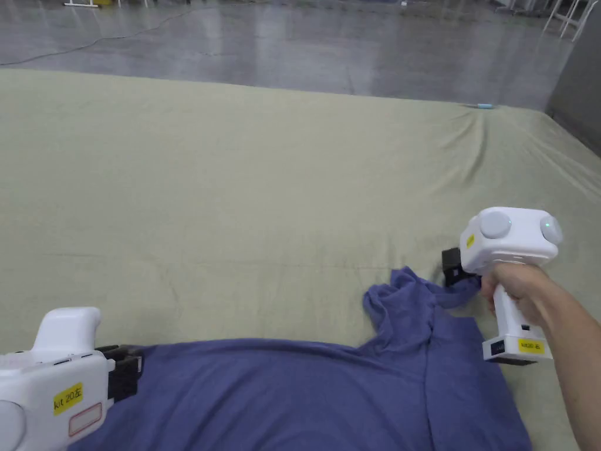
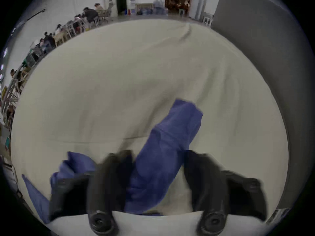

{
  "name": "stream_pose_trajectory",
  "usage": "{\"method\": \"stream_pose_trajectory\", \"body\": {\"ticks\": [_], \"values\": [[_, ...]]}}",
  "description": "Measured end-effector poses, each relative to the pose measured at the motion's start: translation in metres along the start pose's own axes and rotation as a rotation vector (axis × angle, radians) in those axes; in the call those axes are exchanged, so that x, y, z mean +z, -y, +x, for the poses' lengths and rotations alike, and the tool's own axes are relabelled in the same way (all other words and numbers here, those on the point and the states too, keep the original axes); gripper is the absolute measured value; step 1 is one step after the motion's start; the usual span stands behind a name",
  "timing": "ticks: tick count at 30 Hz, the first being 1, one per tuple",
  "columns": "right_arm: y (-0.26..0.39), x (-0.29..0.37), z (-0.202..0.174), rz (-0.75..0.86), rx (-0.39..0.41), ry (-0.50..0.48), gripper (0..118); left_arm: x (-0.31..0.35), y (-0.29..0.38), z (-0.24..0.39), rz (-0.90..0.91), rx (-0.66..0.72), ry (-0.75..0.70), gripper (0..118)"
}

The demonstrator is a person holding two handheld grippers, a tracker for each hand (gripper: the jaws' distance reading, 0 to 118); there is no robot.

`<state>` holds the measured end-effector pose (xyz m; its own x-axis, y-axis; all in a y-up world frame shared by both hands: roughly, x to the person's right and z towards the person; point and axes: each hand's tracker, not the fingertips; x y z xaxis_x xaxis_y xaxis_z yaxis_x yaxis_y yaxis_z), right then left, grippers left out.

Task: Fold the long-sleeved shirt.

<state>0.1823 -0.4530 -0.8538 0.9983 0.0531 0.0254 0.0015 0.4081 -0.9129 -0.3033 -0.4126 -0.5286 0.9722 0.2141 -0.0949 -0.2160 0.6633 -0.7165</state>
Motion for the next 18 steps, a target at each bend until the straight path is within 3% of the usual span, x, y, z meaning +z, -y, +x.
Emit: {"method": "stream_pose_trajectory", "body": {"ticks": [1, 2, 3, 7, 10, 18], "values": [[0.003, -0.004, 0.000, -0.005, -0.001, -0.005, 26, -0.001, 0.001, 0.000, -0.003, -0.001, 0.000, 0], [0.008, -0.002, -0.002, 0.026, 0.000, 0.004, 19, -0.001, 0.001, 0.000, -0.002, -0.003, -0.005, 0], [0.007, 0.003, -0.004, 0.056, 0.002, 0.013, 0, -0.001, 0.001, 0.000, -0.004, -0.006, -0.011, 0], [0.009, 0.027, -0.004, 0.059, 0.045, 0.006, 0, 0.002, 0.002, -0.004, -0.009, -0.004, -0.014, 0], [0.017, 0.079, 0.000, 0.151, 0.032, -0.124, 0, 0.012, 0.003, -0.004, -0.006, -0.009, -0.013, 0], [0.123, 0.275, -0.001, 0.422, 0.268, -0.316, 0, 0.054, 0.005, -0.003, 0.037, -0.035, -0.017, 0]]}}
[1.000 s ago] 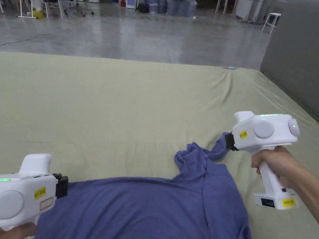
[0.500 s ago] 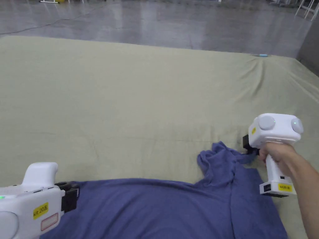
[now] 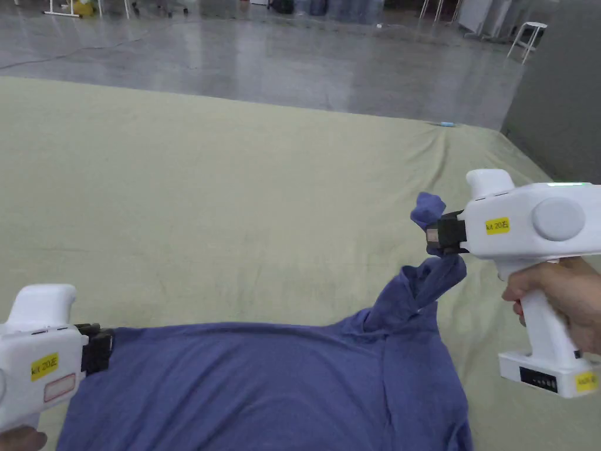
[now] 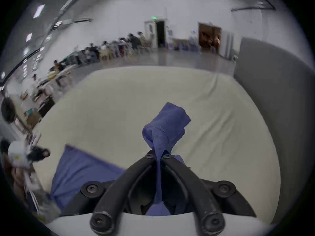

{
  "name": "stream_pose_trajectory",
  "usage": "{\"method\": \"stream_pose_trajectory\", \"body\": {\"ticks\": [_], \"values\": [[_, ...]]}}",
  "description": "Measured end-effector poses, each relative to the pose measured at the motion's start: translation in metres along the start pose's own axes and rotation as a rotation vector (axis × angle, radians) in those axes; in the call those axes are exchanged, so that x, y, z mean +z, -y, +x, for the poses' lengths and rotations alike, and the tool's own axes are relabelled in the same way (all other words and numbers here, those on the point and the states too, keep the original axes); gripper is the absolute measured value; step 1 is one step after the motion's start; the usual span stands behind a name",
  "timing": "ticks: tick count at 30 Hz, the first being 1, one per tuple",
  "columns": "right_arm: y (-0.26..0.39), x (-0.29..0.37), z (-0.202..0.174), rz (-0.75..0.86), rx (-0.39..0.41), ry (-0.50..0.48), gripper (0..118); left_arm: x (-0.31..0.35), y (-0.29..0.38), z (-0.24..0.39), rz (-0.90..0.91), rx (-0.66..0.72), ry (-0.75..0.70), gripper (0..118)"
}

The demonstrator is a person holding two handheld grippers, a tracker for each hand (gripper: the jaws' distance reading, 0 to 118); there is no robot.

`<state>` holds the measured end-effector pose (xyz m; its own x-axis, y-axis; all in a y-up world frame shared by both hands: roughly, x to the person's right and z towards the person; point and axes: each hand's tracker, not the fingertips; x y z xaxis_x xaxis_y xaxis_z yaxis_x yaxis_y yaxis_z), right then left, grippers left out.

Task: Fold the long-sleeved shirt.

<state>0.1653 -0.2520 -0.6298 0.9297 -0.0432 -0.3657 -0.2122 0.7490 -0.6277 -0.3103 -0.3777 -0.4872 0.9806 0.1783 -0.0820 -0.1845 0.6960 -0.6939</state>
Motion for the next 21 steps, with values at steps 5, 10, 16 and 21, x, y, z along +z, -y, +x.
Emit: {"method": "stream_pose_trajectory", "body": {"ticks": [5, 10, 16, 21], "values": [[0.067, 0.058, -0.043, -0.040, 0.087, -0.094, 0, 0.024, 0.011, 0.005, 0.009, -0.004, 0.025, 0], [0.152, 0.049, -0.073, -0.192, 0.189, -0.176, 0, 0.042, 0.024, 0.014, 0.004, -0.022, 0.037, 0], [0.234, -0.002, -0.095, -0.516, 0.238, -0.186, 0, 0.054, 0.033, 0.021, -0.003, -0.027, 0.058, 0], [0.252, -0.002, -0.102, -0.510, 0.281, -0.166, 3, 0.063, 0.039, 0.024, -0.012, -0.030, 0.059, 0]]}}
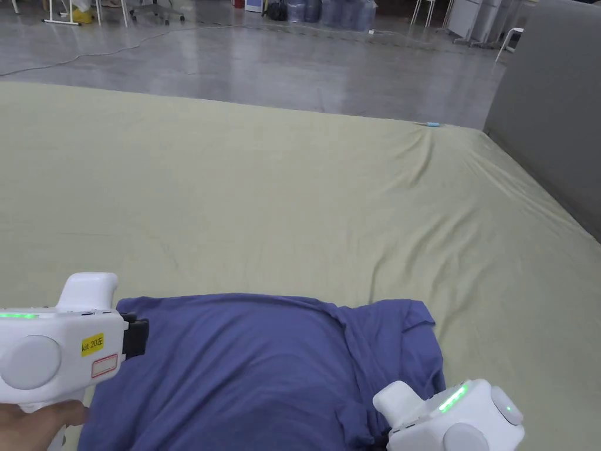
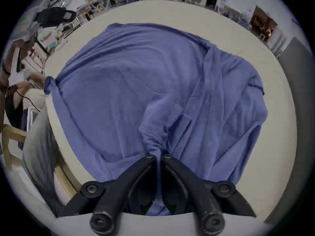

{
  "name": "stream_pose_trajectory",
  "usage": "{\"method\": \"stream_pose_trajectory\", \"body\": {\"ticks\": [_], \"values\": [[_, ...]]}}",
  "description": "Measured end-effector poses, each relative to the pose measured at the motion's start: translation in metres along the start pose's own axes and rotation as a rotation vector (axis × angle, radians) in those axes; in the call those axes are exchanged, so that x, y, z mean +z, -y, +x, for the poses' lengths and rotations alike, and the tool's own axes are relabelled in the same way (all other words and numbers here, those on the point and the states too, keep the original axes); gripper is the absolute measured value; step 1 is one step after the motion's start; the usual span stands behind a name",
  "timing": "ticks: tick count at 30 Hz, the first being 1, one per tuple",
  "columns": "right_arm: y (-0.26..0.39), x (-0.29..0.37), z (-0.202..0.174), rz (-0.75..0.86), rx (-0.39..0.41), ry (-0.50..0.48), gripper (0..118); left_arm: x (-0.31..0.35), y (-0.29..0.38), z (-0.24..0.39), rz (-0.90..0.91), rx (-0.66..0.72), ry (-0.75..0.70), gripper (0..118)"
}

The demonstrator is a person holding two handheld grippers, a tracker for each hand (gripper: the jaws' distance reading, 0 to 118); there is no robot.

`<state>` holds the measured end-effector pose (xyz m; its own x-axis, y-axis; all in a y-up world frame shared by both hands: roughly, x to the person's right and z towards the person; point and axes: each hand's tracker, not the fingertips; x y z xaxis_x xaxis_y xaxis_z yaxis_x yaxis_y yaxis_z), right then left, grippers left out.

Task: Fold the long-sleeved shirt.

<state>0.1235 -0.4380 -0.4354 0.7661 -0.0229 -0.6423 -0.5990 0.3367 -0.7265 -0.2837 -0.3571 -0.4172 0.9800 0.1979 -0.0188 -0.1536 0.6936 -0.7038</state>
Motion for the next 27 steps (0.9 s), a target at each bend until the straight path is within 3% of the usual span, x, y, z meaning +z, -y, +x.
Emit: {"method": "stream_pose_trajectory", "body": {"ticks": [1, 2, 4, 5, 9, 11, 12, 13, 14, 19, 27], "values": [[-0.002, 0.003, 0.002, 0.004, -0.007, -0.002, 15, 0.002, 0.001, 0.001, -0.003, 0.000, 0.001, 0], [-0.002, 0.006, 0.003, 0.018, -0.016, -0.003, 35, 0.003, 0.003, 0.002, -0.006, 0.001, 0.003, 0], [0.001, 0.024, 0.002, 0.095, -0.053, -0.014, 99, 0.007, 0.004, 0.003, -0.011, 0.000, 0.014, 0], [0.002, 0.034, 0.000, 0.115, -0.070, 0.007, 105, 0.011, 0.005, 0.004, -0.007, 0.003, 0.013, 0], [0.016, 0.090, -0.002, 0.279, -0.154, 0.036, 105, 0.023, 0.009, 0.004, 0.007, -0.013, 0.023, 0], [0.024, 0.103, 0.000, 0.307, -0.244, 0.069, 102, 0.026, 0.012, 0.003, 0.009, -0.014, 0.024, 0], [0.028, 0.106, 0.001, 0.323, -0.287, 0.085, 86, 0.027, 0.013, 0.003, 0.008, -0.013, 0.027, 0], [0.031, 0.107, 0.002, 0.332, -0.308, 0.095, 35, 0.027, 0.014, 0.002, 0.004, -0.012, 0.032, 0], [0.033, 0.104, 0.004, 0.330, -0.332, 0.108, 0, 0.026, 0.015, 0.002, 0.000, -0.013, 0.035, 0], [0.027, 0.099, 0.013, 0.314, -0.341, 0.105, 0, 0.024, 0.011, 0.000, 0.003, -0.012, 0.037, 0], [-0.094, 0.064, 0.102, 0.329, -0.412, 0.178, 0, -0.011, -0.021, -0.006, 0.009, 0.011, 0.017, 0]]}}
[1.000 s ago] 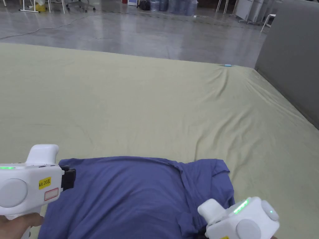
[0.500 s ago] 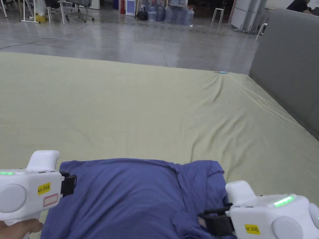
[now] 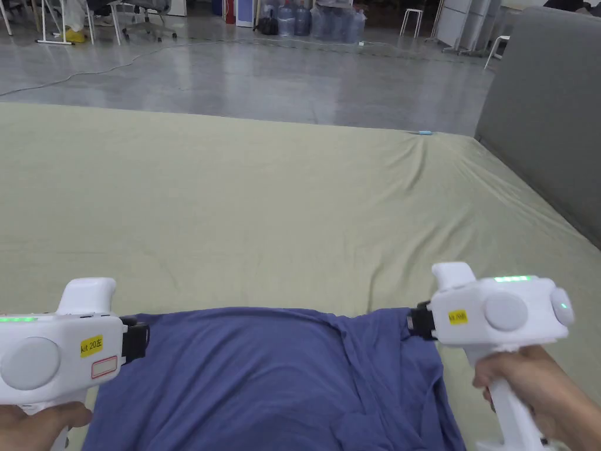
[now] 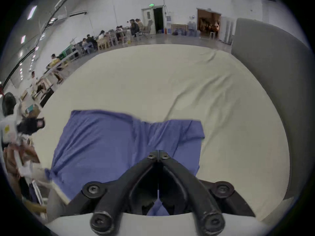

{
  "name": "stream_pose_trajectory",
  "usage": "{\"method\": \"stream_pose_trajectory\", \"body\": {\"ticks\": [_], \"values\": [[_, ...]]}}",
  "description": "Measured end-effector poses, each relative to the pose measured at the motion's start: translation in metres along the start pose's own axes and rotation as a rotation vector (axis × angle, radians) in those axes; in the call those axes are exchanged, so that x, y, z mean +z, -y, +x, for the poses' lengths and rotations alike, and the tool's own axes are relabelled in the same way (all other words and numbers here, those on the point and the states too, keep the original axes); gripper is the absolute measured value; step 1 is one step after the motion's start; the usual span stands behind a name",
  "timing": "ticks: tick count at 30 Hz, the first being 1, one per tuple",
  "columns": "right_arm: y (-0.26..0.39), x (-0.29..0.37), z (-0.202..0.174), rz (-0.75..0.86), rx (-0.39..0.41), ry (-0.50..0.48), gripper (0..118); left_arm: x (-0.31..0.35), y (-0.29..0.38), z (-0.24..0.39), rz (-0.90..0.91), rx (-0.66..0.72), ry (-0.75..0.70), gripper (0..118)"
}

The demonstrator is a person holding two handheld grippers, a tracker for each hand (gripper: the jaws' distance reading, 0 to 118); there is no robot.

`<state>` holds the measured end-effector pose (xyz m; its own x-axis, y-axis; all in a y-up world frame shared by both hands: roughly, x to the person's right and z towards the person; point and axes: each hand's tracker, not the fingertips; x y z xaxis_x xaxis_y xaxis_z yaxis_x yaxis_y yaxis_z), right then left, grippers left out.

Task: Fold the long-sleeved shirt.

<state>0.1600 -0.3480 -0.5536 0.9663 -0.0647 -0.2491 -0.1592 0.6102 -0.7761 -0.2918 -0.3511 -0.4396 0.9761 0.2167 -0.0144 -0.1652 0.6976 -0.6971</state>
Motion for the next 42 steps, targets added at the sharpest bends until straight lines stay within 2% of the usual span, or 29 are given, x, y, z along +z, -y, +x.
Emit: {"method": "stream_pose_trajectory", "body": {"ticks": [1, 2, 3, 4, 5, 12, 13, 14, 15, 16, 17, 18, 19, 20, 21, 26, 27, 28, 29, 30, 32, 33, 38, 42], "values": [[-0.018, -0.020, 0.006, -0.019, -0.016, 0.027, 0, -0.004, -0.002, -0.001, -0.001, 0.006, -0.005, 0], [-0.028, -0.037, 0.010, -0.031, -0.026, 0.047, 12, -0.008, -0.004, -0.001, -0.002, 0.013, -0.007, 0], [-0.037, -0.053, 0.014, -0.033, -0.037, 0.049, 43, -0.012, -0.006, -0.002, -0.005, 0.018, -0.002, 0], [-0.044, -0.071, 0.018, -0.053, -0.036, 0.073, 82, -0.017, -0.008, -0.003, -0.007, 0.030, -0.003, 0], [-0.051, -0.087, 0.024, -0.087, -0.041, 0.070, 90, -0.021, -0.009, -0.004, -0.009, 0.040, -0.006, 0], [-0.055, -0.164, 0.050, -0.321, -0.165, 0.143, 88, -0.055, -0.024, -0.014, -0.035, 0.071, -0.071, 0], [-0.050, -0.168, 0.046, -0.346, -0.167, 0.153, 80, -0.062, -0.028, -0.017, -0.042, 0.081, -0.073, 0], [-0.045, -0.171, 0.044, -0.350, -0.155, 0.137, 67, -0.070, -0.033, -0.019, -0.050, 0.087, -0.072, 0], [-0.045, -0.167, 0.039, -0.288, -0.112, 0.166, 64, -0.078, -0.037, -0.021, -0.053, 0.085, -0.076, 0], [-0.047, -0.165, 0.036, -0.298, -0.081, 0.161, 60, -0.087, -0.042, -0.022, -0.057, 0.080, -0.085, 0], [-0.046, -0.162, 0.031, -0.289, -0.089, 0.139, 50, -0.096, -0.047, -0.024, -0.065, 0.069, -0.114, 0], [-0.046, -0.160, 0.030, -0.281, -0.098, 0.091, 34, -0.107, -0.052, -0.026, -0.079, 0.064, -0.139, 16], [-0.046, -0.160, 0.027, -0.278, -0.099, 0.094, 21, -0.120, -0.058, -0.028, -0.114, 0.057, -0.181, 62], [-0.045, -0.161, 0.024, -0.275, -0.066, 0.132, 21, -0.134, -0.061, -0.031, -0.149, 0.059, -0.203, 97], [-0.044, -0.162, 0.022, -0.271, -0.033, 0.132, 21, -0.147, -0.063, -0.036, -0.195, 0.051, -0.211, 111], [-0.043, -0.165, 0.028, -0.267, -0.063, 0.124, 21, -0.196, -0.063, -0.054, -0.280, 0.068, -0.280, 107], [-0.043, -0.165, 0.028, -0.267, -0.063, 0.121, 21, -0.206, -0.059, -0.056, -0.325, 0.074, -0.298, 98], [-0.043, -0.165, 0.028, -0.266, -0.062, 0.120, 21, -0.212, -0.053, -0.056, -0.371, 0.060, -0.307, 75], [-0.043, -0.163, 0.027, -0.264, -0.064, 0.120, 21, -0.215, -0.048, -0.054, -0.376, 0.050, -0.325, 75], [-0.042, -0.164, 0.027, -0.263, -0.063, 0.123, 21, -0.207, -0.044, -0.050, -0.276, 0.026, -0.325, 70], [-0.040, -0.167, 0.025, -0.258, -0.061, 0.131, 21, -0.202, -0.044, -0.041, -0.282, 0.012, -0.336, 33], [-0.039, -0.168, 0.023, -0.255, -0.057, 0.137, 21, -0.198, -0.045, -0.038, -0.257, -0.006, -0.341, 2], [-0.042, -0.158, 0.019, -0.244, -0.052, 0.157, 20, -0.182, -0.041, -0.026, -0.262, 0.031, -0.283, 0], [-0.047, -0.110, 0.019, -0.131, -0.071, 0.088, 19, -0.137, -0.050, -0.024, -0.169, 0.048, -0.214, 0]]}}
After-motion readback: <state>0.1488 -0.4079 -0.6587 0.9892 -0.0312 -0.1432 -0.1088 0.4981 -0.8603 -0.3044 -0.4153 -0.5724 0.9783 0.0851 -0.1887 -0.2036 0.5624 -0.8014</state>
